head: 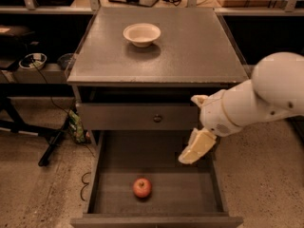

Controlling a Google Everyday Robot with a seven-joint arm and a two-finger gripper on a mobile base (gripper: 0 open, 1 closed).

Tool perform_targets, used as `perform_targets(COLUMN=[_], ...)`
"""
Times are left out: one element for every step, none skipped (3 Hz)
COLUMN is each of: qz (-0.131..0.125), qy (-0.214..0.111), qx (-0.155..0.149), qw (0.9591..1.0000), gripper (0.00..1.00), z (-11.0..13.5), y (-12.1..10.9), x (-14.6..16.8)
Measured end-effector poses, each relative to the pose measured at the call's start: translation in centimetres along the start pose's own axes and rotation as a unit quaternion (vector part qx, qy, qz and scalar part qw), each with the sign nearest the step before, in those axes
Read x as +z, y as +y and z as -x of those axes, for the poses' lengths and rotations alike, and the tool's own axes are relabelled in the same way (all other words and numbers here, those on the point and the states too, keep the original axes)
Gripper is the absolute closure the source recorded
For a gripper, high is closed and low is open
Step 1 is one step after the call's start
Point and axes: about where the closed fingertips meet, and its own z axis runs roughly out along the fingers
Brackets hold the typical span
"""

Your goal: Pick apple from middle drawer and place on counter

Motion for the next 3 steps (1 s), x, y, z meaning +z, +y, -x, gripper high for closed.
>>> perform_targets(qz=[0.010, 0.010, 0.011], qy=[0.015, 0.015, -0.002], qx=[0.014, 0.014, 0.009], qw=[0.9997, 0.9997, 0.9999], gripper=[0.00, 0.00, 0.00], z=[-2.00, -2.00, -2.27], y=[0.00, 0.00, 0.18], x=[2.53, 2.53, 2.59])
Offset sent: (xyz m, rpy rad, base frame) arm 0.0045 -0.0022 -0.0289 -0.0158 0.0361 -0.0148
